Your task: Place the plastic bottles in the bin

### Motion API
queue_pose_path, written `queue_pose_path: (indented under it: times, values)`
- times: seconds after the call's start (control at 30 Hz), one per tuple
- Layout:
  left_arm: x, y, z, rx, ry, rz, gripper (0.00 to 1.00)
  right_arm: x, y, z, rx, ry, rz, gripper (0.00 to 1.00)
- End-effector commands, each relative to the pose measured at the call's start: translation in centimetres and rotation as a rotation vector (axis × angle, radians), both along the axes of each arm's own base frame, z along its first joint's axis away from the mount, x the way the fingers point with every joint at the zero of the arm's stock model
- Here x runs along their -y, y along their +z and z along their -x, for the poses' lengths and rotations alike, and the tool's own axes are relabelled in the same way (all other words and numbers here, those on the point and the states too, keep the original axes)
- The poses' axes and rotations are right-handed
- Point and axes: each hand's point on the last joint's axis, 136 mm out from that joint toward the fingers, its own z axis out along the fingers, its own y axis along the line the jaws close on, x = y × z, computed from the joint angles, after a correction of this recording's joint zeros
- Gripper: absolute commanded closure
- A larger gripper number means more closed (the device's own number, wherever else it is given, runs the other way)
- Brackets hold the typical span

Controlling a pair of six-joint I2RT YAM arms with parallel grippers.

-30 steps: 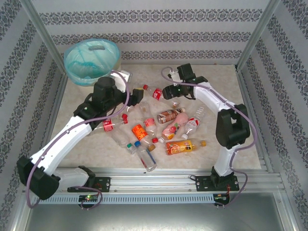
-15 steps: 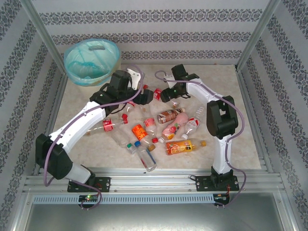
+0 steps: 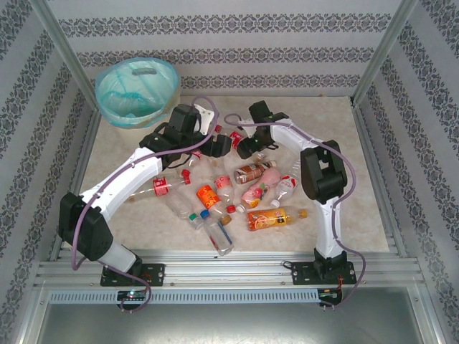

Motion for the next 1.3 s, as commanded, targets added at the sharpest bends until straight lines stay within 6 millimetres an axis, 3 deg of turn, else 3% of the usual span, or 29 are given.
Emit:
queue_pose_path:
  times: [0.0,0.5,0.7,1.0,1.27]
  values:
    - [-0.2,1.3,0.3,0.033,0.016,0.01,0.13,0.5,-0.5,0.0,0.0,0.027,0.07,0.22]
    - [-0.6,1.2,0.8,0.033,0.027,0.017,0.13,1.3,-2.0,-0.4,-0.012,0.058,0.14,0.26]
    - [-0.6,1.6,0.8,0.041,0.023,0.018,0.13,1.6,-1.7,-0.2,-0.006,0.053,0.139,0.34]
    - [-0.1,2.6,0.6,0.061,0.005,0.045,0.12,2.9,3.1,-0.4,0.097,-0.009,0.06,0.44]
    - [1.6,6.1,0.0,0.128,-0.049,0.142,0.1,3.7,10.8,1.3,0.244,-0.077,-0.12,0.47]
